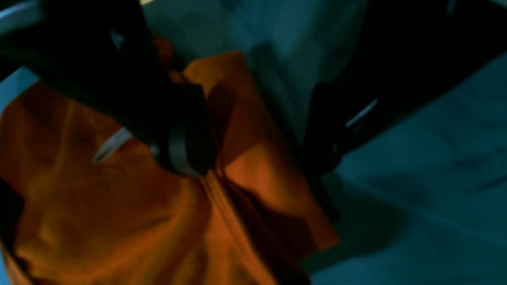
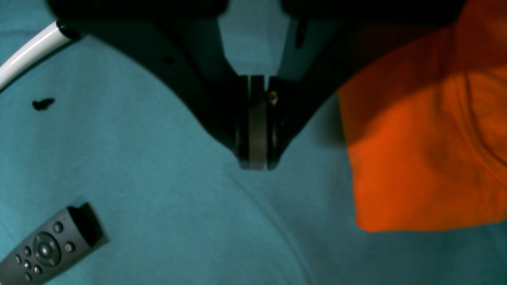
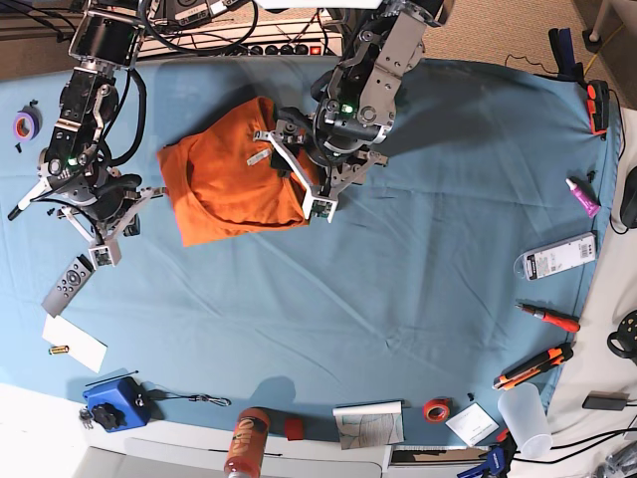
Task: Layout the t-shirt on the table in an organized manner, then fold the t-shirt properly
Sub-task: 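Drag the bundle with the left gripper toward the table center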
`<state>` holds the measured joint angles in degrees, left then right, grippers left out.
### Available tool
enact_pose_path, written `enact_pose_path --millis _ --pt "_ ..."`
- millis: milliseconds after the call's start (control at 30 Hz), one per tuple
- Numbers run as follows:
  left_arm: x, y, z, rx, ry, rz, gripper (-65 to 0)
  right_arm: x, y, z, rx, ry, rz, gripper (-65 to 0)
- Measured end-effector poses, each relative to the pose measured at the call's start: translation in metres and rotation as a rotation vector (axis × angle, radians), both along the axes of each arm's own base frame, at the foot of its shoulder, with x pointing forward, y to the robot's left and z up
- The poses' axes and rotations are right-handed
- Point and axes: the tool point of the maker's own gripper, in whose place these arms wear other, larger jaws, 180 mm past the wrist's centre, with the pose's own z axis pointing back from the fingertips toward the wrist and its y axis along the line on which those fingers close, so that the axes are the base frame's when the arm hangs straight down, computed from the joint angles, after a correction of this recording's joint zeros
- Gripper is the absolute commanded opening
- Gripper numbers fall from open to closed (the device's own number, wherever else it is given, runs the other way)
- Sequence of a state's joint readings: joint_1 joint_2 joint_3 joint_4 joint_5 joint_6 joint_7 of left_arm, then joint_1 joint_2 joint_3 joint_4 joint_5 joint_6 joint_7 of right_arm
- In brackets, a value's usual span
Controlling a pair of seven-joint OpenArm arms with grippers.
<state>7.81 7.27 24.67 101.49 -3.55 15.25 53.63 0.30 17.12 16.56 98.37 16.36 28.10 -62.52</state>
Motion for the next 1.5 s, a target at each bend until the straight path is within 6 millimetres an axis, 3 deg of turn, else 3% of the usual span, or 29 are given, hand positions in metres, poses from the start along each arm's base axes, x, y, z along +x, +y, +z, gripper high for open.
enact_pose_path --millis 333,400,500,533,900,1033,1267,1500 --pt "-0.004 -0.011 -0.019 -0.042 0.042 -0.005 -31.9 -0.002 -0.001 -0.001 -0.002 0.012 -0.003 -65.0" --pt "-0.006 -0.014 -0.019 -0.065 0.053 -0.006 -40.6 -0.002 -0.001 -0.002 -0.003 0.015 -0.003 -65.0" --pt "-0.007 -0.019 -0.018 -0.095 0.062 -0.014 -61.1 -0.002 -0.001 -0.002 -0.003 0.015 -0.003 -65.0" --pt "-0.007 -0.018 -0.018 -0.091 0.060 -0.014 -65.0 -0.002 -0.001 -0.002 -0.003 0.015 -0.003 -65.0" --pt "-0.012 -0.020 -0.016 -0.038 0.049 -0.116 -65.0 0.005 -0.006 0.005 -0.040 -0.037 -0.003 -65.0" --pt "-0.013 -0.005 -0.017 0.000 0.038 -0.127 -65.0 0.005 -0.010 0.007 -0.053 -0.037 -0.002 -65.0" --pt "-0.004 0.036 -0.023 -0.053 0.075 -0.088 -65.0 0.008 -0.036 0.022 -0.108 -0.065 -0.054 -65.0" --pt "0.012 0.092 -0.025 -0.042 0.019 -0.148 -65.0 0.008 -0.036 0.022 -0.105 -0.067 -0.057 -65.0"
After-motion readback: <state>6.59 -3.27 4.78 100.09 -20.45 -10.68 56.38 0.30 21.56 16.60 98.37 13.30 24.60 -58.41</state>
